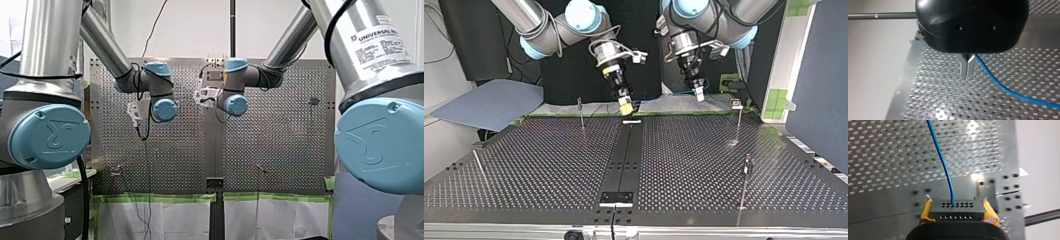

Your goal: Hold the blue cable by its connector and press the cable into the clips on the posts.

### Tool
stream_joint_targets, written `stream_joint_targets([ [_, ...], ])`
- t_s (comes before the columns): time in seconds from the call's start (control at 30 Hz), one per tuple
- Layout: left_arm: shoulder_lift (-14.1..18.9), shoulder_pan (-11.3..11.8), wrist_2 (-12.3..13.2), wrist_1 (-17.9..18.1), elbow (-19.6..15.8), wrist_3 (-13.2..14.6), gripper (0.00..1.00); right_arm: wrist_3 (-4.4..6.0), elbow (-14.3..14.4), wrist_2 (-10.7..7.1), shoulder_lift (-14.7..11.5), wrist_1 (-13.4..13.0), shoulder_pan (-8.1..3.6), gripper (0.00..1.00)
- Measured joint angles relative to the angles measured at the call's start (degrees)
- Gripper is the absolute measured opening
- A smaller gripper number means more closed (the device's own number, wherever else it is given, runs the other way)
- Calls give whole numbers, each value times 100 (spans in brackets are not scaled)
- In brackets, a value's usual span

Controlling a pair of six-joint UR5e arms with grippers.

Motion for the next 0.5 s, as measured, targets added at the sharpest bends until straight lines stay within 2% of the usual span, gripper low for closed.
stream_joint_targets([
  [0.2,276,102,7,-273,274,-55,0,83,-200,-171,-266,265,-19,0],
  [0.37,525,216,8,-524,521,-81,0,108,-286,-282,-505,519,-29,0],
  [0.5,717,358,31,-716,611,-94,0,102,-424,-330,-473,728,-30,0],
])
